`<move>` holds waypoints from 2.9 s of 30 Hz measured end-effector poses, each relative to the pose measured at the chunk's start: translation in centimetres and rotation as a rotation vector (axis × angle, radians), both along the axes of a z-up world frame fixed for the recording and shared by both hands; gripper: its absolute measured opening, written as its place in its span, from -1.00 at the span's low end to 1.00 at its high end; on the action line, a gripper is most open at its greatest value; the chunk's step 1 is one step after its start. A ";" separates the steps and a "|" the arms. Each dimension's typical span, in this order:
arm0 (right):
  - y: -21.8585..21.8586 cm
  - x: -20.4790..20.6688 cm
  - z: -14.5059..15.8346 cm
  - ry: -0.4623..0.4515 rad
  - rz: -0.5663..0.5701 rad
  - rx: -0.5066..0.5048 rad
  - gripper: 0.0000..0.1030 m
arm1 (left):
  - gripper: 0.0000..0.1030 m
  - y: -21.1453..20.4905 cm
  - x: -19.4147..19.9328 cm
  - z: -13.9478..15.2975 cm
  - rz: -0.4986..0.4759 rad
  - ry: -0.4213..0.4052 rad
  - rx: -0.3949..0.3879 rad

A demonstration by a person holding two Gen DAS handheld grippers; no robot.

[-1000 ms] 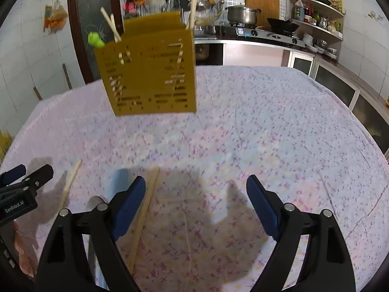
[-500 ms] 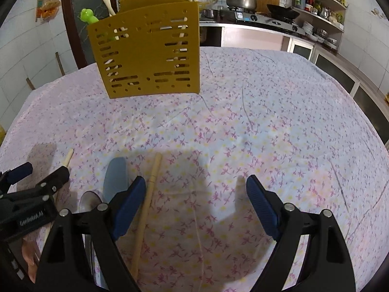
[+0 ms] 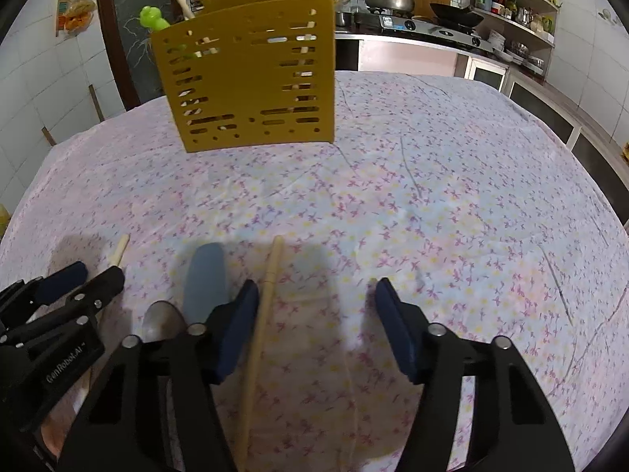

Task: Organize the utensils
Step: 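Grasp a wooden chopstick with the left tool while the right tool grasps another, then lift both chopsticks and carry them over the yellow holder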

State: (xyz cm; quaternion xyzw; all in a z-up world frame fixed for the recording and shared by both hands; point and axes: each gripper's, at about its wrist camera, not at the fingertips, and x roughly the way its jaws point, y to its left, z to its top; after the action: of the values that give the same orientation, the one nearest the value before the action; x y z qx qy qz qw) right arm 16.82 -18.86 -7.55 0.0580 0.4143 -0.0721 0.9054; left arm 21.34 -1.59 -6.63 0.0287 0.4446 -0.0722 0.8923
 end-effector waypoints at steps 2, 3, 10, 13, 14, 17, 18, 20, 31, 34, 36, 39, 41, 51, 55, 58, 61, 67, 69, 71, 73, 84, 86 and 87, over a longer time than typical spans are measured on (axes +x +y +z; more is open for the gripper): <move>0.2 0.0 0.0 -0.003 0.002 0.005 0.01 | -0.24 -0.1 -0.1 0.0 0.001 -0.001 -0.007; 0.2 0.1 0.0 -0.003 0.003 0.007 -0.03 | -0.28 -0.1 0.0 0.0 0.003 0.000 -0.012; 0.5 1.1 0.2 -0.005 0.012 0.010 -0.51 | -0.72 0.3 1.5 0.1 0.017 0.029 -0.050; 0.9 1.4 0.3 -0.004 0.030 0.008 -0.74 | -0.89 0.5 1.9 0.0 0.029 0.035 -0.066; 1.0 1.5 0.3 -0.003 0.036 0.010 -0.82 | -0.89 0.4 1.9 0.0 0.030 0.032 -0.063; 0.9 1.7 0.3 -0.002 0.050 0.023 -0.84 | -0.90 0.0 1.7 0.0 0.031 0.018 -0.038; 0.7 1.7 0.4 -0.003 0.054 0.036 -0.86 | -0.90 -0.2 1.6 0.0 0.028 0.012 -0.030; 0.4 1.6 0.5 -0.005 0.052 0.061 -0.87 | -0.91 -0.2 1.5 0.0 0.023 0.006 -0.030; -1.8 -0.6 3.4 -0.113 0.048 0.102 -0.88 | -0.91 1.9 -0.8 3.0 0.047 -0.098 -0.096; -2.3 -1.6 4.7 -0.165 0.050 0.112 -0.88 | -0.91 2.6 -1.8 4.5 0.057 -0.153 -0.117; -2.6 -2.5 5.8 -0.210 0.054 0.114 -0.88 | -0.91 3.1 -2.7 5.6 0.064 -0.198 -0.121; -3.1 -3.5 7.0 -0.262 0.052 0.118 -0.88 | -0.91 4.0 -3.9 7.3 0.086 -0.257 -0.141; -3.3 -4.4 7.9 -0.303 0.050 0.118 -0.88 | -0.91 4.5 -4.7 8.1 0.092 -0.280 -0.164; -3.3 -8.7 10.8 -0.476 0.068 0.094 -0.88 | -0.91 5.1 -8.5 10.0 0.101 -0.399 -0.151; -2.9 -9.9 11.3 -0.516 0.083 0.065 -0.88 | -0.91 5.0 -10.1 10.2 0.104 -0.453 -0.124; -2.8 -10.7 11.3 -0.535 0.084 0.054 -0.88 | -0.91 4.9 -10.8 10.2 0.102 -0.475 -0.118; -2.8 -11.1 11.4 -0.544 0.081 0.057 -0.88 | -0.91 5.1 -11.3 10.6 0.104 -0.492 -0.134; -2.9 -12.0 12.7 -0.592 0.075 0.045 -0.88 | -0.91 5.2 -12.1 11.7 0.097 -0.531 -0.141; -3.0 -12.0 13.0 -0.602 0.078 0.032 -0.88 | -0.91 4.9 -12.1 12.0 0.091 -0.539 -0.142; -3.0 -11.6 13.2 -0.605 0.082 0.014 -0.88 | -0.91 4.7 -11.8 12.3 0.083 -0.548 -0.142; -3.0 -11.1 13.3 -0.602 0.082 0.016 -0.88 | -0.91 4.4 -11.2 12.6 0.081 -0.553 -0.141; -4.0 -8.4 17.7 -0.688 0.085 -0.022 -0.88 | -0.91 1.8 -7.4 17.2 0.026 -0.628 -0.176; -4.3 -7.7 19.1 -0.718 0.080 -0.030 -0.88 | -0.91 1.0 -6.2 19.0 0.014 -0.658 -0.193; -4.3 -7.4 19.7 -0.729 0.077 -0.032 -0.88 | -0.91 0.6 -5.8 19.8 0.011 -0.673 -0.199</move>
State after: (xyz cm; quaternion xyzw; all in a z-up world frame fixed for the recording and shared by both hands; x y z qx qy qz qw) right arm 9.41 -23.15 12.13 0.0499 0.0649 -0.0190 0.9965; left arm 15.54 -0.98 13.13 -0.0385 0.1167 -0.0970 0.9877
